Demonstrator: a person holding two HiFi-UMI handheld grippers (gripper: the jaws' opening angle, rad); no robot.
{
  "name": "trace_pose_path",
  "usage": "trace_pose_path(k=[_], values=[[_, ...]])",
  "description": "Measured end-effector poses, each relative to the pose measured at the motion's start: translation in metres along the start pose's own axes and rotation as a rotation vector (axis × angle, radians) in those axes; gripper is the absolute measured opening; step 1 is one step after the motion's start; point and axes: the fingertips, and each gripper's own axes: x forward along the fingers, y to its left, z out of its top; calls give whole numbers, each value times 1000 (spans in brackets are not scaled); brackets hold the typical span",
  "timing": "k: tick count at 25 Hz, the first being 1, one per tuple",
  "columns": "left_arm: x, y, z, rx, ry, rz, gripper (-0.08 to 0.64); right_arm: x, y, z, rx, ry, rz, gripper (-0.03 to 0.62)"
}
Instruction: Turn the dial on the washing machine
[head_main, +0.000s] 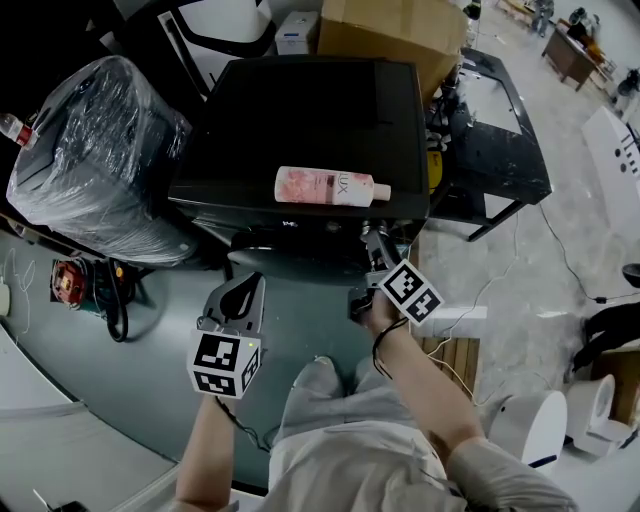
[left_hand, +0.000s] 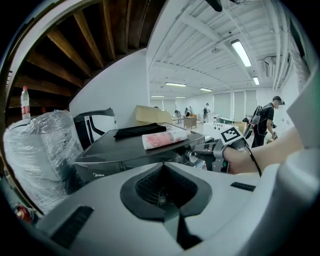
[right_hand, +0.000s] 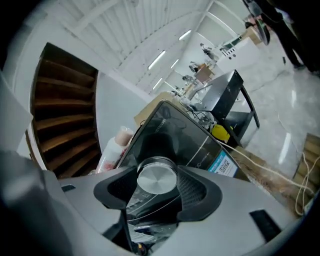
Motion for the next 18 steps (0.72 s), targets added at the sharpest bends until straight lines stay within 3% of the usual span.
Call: trace_pose_path(k=[8, 12, 18], values=[[-4, -2, 1, 0, 17, -11, 20, -2, -5, -3, 399, 12, 28, 249], [-4, -6, 2, 2, 25, -20, 20, -2, -5, -2, 600, 11, 44, 183], [-5, -11, 0, 4, 34, -35, 20, 0, -16, -4, 849, -16, 122, 192]])
